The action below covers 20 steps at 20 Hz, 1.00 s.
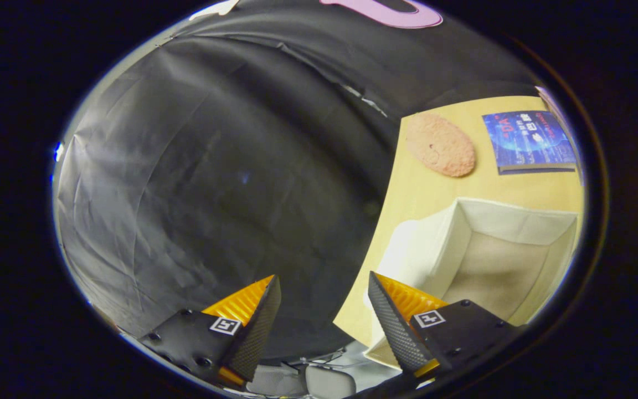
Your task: Open the storage box then place both shoes into the box .Put the left shoe in first, then the right shoe, with the right side of both shoes facing outward in a uniform manner.
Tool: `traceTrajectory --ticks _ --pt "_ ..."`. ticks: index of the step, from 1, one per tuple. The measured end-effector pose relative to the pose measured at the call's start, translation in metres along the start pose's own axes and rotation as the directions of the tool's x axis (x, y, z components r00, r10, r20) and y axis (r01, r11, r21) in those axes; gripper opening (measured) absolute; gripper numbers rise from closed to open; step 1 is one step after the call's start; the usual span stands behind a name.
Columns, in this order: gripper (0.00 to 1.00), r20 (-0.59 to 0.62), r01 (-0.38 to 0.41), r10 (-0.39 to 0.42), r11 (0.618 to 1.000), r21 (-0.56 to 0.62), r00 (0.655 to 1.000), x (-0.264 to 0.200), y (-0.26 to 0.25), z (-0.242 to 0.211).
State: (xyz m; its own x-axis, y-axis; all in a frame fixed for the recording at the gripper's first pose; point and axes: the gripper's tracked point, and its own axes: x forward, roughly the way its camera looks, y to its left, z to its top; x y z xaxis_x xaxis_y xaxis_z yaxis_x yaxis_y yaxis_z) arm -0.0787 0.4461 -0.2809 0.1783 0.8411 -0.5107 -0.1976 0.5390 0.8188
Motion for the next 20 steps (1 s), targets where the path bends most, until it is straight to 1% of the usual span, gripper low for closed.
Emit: traceTrajectory --ticks 5,10,16,20 --pt "0.97 0.1 0.08 -0.082 0.997 0.016 0.992 -0.052 -0.047 0.031" --pt "0.97 0.194 0.182 -0.191 0.981 0.063 0.962 -0.115 -0.113 0.055" --pt "0.97 0.249 0.276 -0.298 0.954 0.121 0.922 -0.179 -0.175 0.051" --pt "0.97 0.245 0.339 -0.369 0.927 0.158 0.896 -0.205 -0.21 0.028"
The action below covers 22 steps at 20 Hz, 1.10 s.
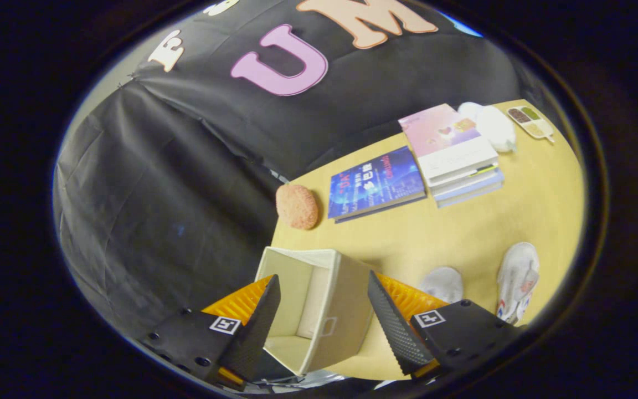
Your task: Open the storage box then place both shoes into the box .Put the left shoe in first, then the right shoe, with the right side of both shoes facing outward in a uniform manner.
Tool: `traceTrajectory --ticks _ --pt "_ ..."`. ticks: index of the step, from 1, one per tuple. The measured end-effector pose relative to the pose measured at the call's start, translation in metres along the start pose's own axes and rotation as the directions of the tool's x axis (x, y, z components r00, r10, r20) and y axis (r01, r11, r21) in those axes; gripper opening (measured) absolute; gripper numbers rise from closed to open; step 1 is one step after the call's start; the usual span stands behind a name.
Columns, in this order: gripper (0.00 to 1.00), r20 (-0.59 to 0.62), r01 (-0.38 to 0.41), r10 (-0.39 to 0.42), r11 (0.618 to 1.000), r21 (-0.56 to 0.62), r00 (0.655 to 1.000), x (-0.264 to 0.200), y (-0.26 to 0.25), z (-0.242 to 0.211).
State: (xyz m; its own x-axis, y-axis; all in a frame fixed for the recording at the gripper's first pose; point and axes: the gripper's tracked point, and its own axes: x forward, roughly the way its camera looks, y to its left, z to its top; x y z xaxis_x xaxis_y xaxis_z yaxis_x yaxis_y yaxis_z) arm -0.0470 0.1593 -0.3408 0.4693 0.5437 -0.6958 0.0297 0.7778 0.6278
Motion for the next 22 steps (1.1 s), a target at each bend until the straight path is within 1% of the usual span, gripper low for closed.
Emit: traceTrajectory --ticks 6,12,17,22 --pt "0.97 -0.041 0.135 -0.135 0.991 0.006 0.99 -0.015 -0.074 -0.038" --pt "0.97 -0.104 0.272 -0.274 0.962 -0.029 0.956 -0.022 -0.139 -0.084" --pt "0.98 -0.172 0.328 -0.338 0.941 -0.081 0.925 -0.017 -0.167 -0.125" --pt "0.98 -0.198 0.362 -0.383 0.923 -0.132 0.902 -0.008 -0.184 -0.143"
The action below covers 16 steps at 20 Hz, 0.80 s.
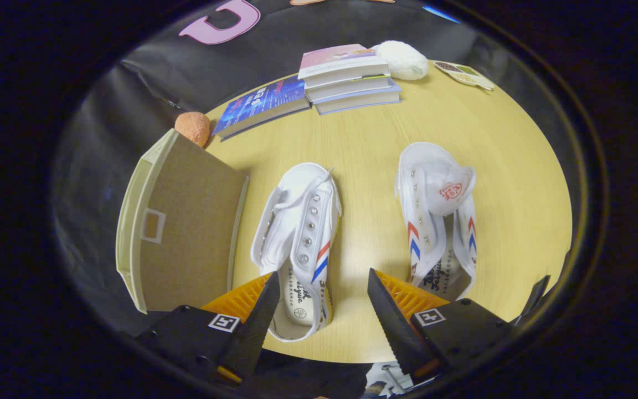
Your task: Open the storage box then place both shoes into the box .Put the left shoe in first, then the right shoe, with the right side of both shoes facing outward in a uniform manner.
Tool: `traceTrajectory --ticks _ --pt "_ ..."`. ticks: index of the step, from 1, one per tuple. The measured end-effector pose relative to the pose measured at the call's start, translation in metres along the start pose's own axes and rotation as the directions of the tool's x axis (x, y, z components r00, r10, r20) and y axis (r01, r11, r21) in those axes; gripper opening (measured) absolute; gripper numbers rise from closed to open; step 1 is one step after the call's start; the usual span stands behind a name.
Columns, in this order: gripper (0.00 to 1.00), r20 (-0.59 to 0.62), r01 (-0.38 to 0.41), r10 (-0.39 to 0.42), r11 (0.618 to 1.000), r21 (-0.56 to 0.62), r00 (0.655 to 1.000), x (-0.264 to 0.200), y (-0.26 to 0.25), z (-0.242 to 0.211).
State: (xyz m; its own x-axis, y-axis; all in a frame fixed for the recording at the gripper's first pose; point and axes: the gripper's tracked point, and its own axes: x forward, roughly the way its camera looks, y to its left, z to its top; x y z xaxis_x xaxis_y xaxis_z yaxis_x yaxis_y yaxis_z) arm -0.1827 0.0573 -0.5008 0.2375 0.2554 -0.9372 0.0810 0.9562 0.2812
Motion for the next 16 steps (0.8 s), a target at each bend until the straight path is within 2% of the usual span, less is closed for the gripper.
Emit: traceTrajectory --ticks 7,10,16 --pt "0.98 -0.007 0.036 -0.036 0.999 -0.022 0.999 0.029 0.0 0.003" --pt "0.89 -0.018 0.043 -0.044 0.999 -0.028 0.999 0.038 -0.001 0.003" --pt "0.72 -0.053 0.007 -0.01 0.999 -0.05 0.999 0.051 0.015 -0.007"
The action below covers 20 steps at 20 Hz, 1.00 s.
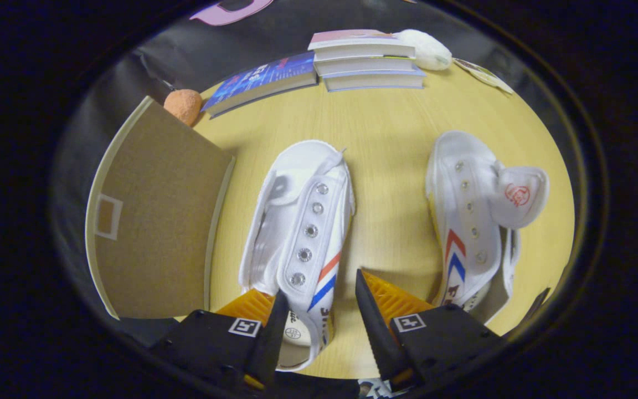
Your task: Open the storage box then place both shoes into the box .Put the left shoe in first, then the right shoe, with the right side of both shoes facing outward in a uniform manner.
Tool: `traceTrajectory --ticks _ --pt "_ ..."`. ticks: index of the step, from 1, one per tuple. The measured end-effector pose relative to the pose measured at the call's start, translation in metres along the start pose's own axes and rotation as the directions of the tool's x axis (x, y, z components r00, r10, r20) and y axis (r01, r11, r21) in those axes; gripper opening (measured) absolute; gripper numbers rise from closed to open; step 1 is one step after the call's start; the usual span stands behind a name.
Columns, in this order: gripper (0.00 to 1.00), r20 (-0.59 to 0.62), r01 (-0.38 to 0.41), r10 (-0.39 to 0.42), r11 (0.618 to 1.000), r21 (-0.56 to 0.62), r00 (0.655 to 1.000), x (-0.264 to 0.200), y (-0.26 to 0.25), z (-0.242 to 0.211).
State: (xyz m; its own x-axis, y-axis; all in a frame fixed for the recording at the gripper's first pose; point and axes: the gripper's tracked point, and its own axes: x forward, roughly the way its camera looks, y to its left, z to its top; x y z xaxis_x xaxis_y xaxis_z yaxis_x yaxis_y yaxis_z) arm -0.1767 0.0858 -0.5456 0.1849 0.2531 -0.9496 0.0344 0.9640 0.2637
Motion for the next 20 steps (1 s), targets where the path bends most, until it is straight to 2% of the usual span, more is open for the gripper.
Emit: traceTrajectory --ticks 1,4,5,7,8,10,14,20 --pt "0.56 -0.005 -0.005 0.005 1.0 0.001 1.0 0.001 0.004 -0.001" --pt "0.44 -0.024 0.0 0.0 1.0 0.012 1.0 0.007 0.0 -0.006" --pt "0.41 -0.03 -0.001 0.002 1.0 0.03 1.0 -0.01 0.0 0.001" --pt "0.33 -0.033 0.005 -0.004 0.999 0.034 0.999 -0.009 0.0 -0.001" --pt "0.24 -0.03 0.01 -0.009 0.999 0.036 1.0 0.002 -0.001 -0.001" --pt "0.06 -0.02 0.008 -0.007 0.998 0.069 1.0 -0.006 -0.002 0.001" --pt "0.05 -0.008 -0.027 0.028 0.996 0.09 1.0 -0.013 0.005 0.003" --pt "0.04 0.01 -0.161 0.163 0.965 0.207 0.987 -0.036 0.032 0.011"
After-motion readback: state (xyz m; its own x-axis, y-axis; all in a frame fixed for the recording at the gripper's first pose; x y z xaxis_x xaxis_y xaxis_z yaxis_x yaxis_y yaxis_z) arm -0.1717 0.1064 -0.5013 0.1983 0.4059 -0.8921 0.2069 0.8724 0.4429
